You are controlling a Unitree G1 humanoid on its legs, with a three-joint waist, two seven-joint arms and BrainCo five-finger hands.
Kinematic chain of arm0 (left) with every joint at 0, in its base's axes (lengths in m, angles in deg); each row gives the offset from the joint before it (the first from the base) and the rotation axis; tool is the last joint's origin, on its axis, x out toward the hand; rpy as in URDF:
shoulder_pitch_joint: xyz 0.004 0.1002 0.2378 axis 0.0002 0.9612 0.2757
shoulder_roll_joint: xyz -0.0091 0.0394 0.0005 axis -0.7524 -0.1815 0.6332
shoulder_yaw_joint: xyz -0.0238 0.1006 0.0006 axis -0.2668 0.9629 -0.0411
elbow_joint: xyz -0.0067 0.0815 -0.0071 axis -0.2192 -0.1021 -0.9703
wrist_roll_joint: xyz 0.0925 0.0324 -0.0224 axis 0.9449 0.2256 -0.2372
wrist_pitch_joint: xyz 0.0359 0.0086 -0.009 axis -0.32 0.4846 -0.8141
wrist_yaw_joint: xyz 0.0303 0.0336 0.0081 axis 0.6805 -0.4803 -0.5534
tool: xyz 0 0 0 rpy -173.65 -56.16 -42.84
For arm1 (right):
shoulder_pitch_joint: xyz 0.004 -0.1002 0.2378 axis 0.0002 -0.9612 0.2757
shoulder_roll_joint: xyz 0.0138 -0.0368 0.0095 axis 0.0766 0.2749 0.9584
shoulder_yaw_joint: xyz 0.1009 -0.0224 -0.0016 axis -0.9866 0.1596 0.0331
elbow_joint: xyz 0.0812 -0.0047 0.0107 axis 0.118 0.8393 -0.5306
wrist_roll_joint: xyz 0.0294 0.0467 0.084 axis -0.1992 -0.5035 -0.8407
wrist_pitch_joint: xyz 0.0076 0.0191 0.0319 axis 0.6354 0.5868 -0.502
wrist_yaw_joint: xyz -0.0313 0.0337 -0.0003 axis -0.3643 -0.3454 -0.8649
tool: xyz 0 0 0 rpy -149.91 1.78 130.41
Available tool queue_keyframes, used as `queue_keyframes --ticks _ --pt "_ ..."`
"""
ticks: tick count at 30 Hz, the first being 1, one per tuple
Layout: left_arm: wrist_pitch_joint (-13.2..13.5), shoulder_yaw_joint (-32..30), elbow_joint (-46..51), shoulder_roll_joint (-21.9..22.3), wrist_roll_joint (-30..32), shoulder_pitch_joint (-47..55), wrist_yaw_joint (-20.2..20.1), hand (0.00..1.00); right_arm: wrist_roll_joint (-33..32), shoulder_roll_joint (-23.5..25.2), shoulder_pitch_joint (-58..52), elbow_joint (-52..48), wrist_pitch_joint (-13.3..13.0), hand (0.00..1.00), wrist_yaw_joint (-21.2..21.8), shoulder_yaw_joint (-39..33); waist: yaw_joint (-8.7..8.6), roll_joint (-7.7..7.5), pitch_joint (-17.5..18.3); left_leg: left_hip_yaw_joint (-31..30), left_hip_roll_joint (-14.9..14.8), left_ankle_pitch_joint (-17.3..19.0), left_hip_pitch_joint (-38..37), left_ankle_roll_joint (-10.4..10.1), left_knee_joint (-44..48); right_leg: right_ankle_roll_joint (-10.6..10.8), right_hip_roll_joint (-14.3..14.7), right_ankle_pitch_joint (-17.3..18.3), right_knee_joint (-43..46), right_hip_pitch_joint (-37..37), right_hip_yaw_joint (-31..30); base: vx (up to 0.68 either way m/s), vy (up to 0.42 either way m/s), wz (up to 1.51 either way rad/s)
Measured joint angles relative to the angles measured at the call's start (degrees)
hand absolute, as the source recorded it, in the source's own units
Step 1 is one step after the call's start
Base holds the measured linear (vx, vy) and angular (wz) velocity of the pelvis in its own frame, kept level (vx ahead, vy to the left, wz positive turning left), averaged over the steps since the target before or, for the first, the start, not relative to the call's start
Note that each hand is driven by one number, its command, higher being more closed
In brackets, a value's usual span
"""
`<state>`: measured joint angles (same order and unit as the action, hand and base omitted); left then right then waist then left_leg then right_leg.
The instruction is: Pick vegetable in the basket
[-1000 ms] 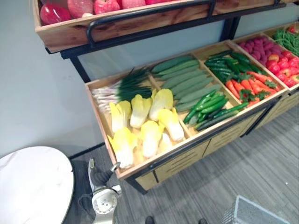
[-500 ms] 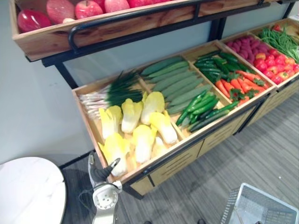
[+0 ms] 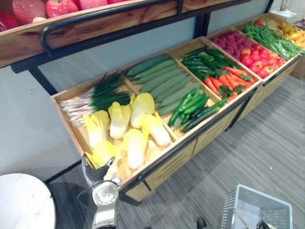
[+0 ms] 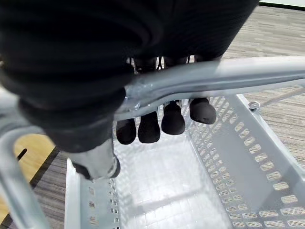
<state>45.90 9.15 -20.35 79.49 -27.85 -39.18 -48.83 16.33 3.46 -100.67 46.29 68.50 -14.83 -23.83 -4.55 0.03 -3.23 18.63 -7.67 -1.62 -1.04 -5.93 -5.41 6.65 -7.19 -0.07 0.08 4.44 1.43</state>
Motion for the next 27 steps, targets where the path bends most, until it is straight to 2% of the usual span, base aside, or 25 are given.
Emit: queue_keyframes --ticks 11,22,27 --pt "-1.1 -2.2 -2.9 0.0 0.0 -1.0 0.8 0.0 0.0 -0.6 0.3 -0.4 -0.4 1.0 0.0 0.5 -0.09 0.05 0.0 1.0 -0.1 0.0 1.1 0.0 0.0 -0.2 0.5 -0.5 -0.7 1.2 -0.7 0.04 -0.011 -0.05" --pt "-1.0 -2.6 -8.0 -1.5 2.3 -4.1 4.3 0.0 0.2 -1.2 0.4 -1.7 -1.2 1.0 -0.2 4.3 -0.12 -0.88 -0.6 1.4 -0.4 0.1 1.1 -0.2 0.0 -0.3 0.9 -0.8 -0.9 1.6 -1.4 0.0 -0.007 -0.02" --pt "-0.9 -3.2 -9.9 -2.1 2.5 -4.6 5.1 0.0 0.2 -2.0 0.6 -2.3 -1.8 1.0 -0.6 5.3 -0.14 -0.51 -0.9 2.3 -0.5 0.1 1.3 -0.2 0.0 -0.3 1.0 -0.8 -1.0 2.4 -2.2 -0.02 -0.012 -0.1"
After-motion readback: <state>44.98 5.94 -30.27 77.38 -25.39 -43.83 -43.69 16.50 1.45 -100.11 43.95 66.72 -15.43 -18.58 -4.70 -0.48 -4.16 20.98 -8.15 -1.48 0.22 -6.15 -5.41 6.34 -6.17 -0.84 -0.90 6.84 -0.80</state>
